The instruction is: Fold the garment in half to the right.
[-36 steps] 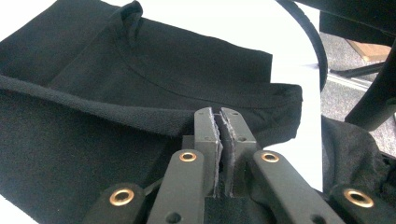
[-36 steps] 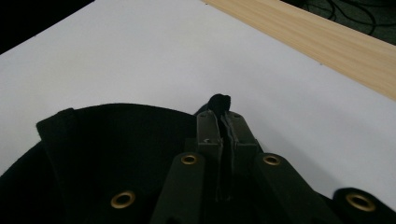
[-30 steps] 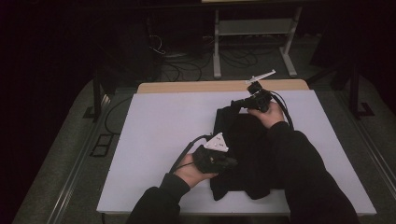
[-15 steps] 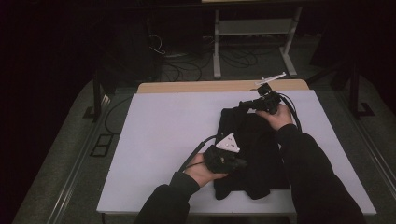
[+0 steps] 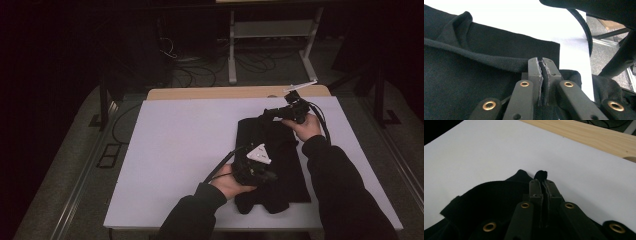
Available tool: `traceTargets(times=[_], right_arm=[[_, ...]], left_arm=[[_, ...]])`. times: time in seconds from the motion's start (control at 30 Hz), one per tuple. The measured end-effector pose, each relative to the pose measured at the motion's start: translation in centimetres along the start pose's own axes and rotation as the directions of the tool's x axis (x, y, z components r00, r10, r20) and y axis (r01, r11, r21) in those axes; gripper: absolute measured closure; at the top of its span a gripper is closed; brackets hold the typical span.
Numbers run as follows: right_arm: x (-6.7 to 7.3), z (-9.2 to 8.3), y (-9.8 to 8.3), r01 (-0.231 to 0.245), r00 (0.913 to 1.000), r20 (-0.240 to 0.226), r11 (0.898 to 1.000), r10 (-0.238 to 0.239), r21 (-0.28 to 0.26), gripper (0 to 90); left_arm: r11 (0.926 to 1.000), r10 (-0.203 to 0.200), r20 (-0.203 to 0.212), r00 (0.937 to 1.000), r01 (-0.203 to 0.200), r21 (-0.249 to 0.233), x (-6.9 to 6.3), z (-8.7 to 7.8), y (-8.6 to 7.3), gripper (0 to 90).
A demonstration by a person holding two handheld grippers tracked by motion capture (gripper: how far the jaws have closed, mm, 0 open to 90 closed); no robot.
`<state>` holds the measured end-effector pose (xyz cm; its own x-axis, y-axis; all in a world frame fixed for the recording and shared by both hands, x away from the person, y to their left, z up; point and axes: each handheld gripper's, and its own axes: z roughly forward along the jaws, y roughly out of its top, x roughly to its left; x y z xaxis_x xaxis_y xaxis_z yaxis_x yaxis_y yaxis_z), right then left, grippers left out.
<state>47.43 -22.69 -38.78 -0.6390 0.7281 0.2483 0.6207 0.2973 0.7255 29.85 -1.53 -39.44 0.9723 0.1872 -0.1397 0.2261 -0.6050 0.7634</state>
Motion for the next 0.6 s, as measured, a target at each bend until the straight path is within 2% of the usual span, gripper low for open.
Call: traceTargets(times=[0.03, 0.6], right_arm=[[-0.1, -0.1, -0.1, -0.005, 1.0, 0.002, 1.0, 0.005, 0.001, 84.6], [-2.5, -2.0, -1.7, -0.047, 0.9984, 0.032, 0.999, 0.048, -0.011, 84.6]], left_arm=[[0.9998, 0.012, 0.004, 0.9999, -0.012, 0.016, 0.0, 0.2, 0.1, 84.7], [0.9991, 0.032, 0.049, 0.9983, -0.034, 0.024, -0.3, 3.1, 1.9, 84.7]])
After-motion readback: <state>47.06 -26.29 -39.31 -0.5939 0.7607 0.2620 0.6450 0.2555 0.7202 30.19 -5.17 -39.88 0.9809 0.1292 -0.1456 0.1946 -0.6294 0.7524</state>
